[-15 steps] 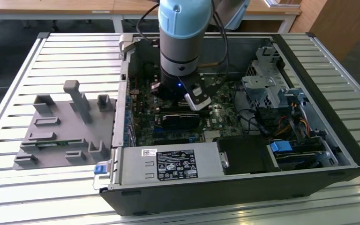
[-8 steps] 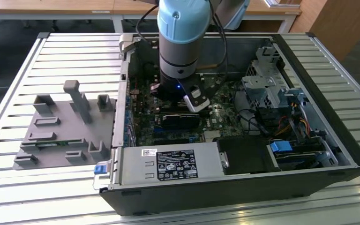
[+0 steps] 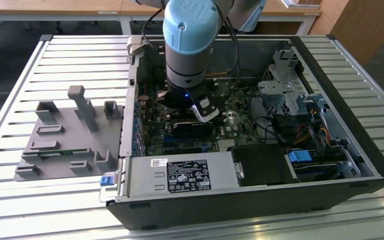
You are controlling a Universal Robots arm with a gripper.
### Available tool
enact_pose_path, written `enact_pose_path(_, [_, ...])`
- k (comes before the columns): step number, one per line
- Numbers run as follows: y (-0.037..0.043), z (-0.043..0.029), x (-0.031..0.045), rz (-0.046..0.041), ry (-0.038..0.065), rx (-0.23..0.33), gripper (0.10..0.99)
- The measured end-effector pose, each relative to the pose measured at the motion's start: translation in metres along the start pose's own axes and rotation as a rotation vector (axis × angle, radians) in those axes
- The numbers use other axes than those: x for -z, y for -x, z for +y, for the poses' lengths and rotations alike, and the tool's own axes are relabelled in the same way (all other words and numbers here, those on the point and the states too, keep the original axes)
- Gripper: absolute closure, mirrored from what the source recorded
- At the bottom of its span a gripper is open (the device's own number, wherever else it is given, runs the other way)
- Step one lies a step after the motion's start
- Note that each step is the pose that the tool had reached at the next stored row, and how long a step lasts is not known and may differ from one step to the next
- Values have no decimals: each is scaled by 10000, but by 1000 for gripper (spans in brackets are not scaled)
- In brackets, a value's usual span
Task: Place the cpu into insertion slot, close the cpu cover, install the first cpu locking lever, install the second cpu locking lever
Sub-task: 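Install the second cpu locking lever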
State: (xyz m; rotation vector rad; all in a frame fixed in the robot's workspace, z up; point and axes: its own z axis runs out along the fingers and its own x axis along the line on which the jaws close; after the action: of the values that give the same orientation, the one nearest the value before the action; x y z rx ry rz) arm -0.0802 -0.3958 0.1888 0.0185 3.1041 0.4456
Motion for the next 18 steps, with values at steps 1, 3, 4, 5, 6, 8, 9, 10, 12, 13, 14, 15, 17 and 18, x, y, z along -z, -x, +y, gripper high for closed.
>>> enact_pose_path(1, [0,0,0,-1,1,0,980])
enact_pose_path(3, [0,1,3,-4,-10,1,980])
enact_pose_path(4, [0,1,4,-4,-20,0,980])
enact_pose_path(5, [0,2,6,-2,-30,0,980])
enact_pose_path(6, [0,3,11,0,-34,0,980])
enact_pose_path(8, [0,6,19,-3,-46,0,980])
enact_pose_path(9, [0,7,23,-3,-58,0,980])
enact_pose_path(10, [0,8,27,-3,-69,0,980])
enact_pose_path(12, [0,12,43,-3,-71,0,980])
enact_pose_path(13, [0,17,57,-3,-72,0,980])
enact_pose_path(14, [0,21,71,-3,-73,0,980])
enact_pose_path(15, [0,26,88,-3,-73,0,980])
enact_pose_path(17, [0,36,125,-3,-72,0,980])
enact_pose_path(18, [0,43,147,-2,-72,0,980])
